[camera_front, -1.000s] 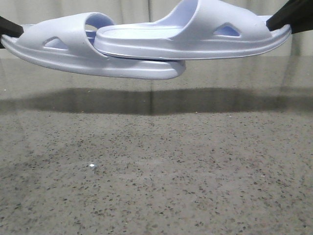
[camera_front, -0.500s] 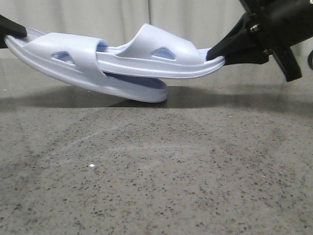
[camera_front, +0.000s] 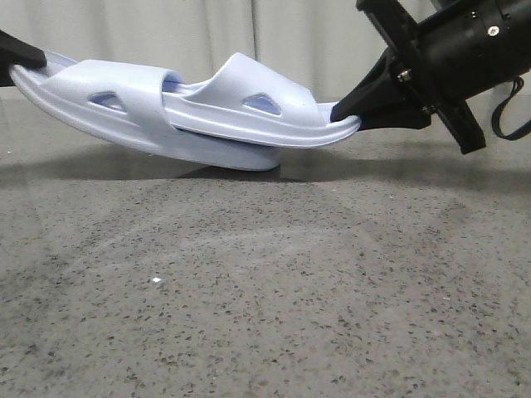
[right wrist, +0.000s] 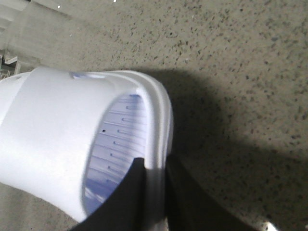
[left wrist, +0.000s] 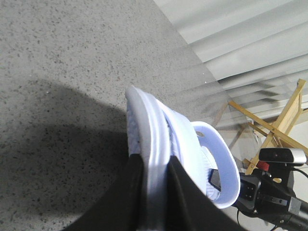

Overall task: Insert blue slippers together front up
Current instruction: 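Lower the nested slippers onto the table and open both grippers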

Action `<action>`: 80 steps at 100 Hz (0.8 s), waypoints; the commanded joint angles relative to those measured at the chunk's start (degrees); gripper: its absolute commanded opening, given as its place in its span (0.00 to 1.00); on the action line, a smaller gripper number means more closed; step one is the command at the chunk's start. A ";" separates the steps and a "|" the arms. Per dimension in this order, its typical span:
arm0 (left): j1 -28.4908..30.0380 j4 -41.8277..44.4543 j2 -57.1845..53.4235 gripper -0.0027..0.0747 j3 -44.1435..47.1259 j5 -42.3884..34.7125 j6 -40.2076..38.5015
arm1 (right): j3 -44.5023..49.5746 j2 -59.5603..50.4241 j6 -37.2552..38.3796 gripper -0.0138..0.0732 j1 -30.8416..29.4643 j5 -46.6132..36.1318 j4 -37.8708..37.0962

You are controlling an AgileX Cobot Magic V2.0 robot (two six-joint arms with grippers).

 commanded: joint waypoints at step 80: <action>-4.70 -3.12 0.75 0.06 -1.55 2.14 7.58 | -1.89 -3.16 -2.39 0.35 -22.52 33.71 -1.31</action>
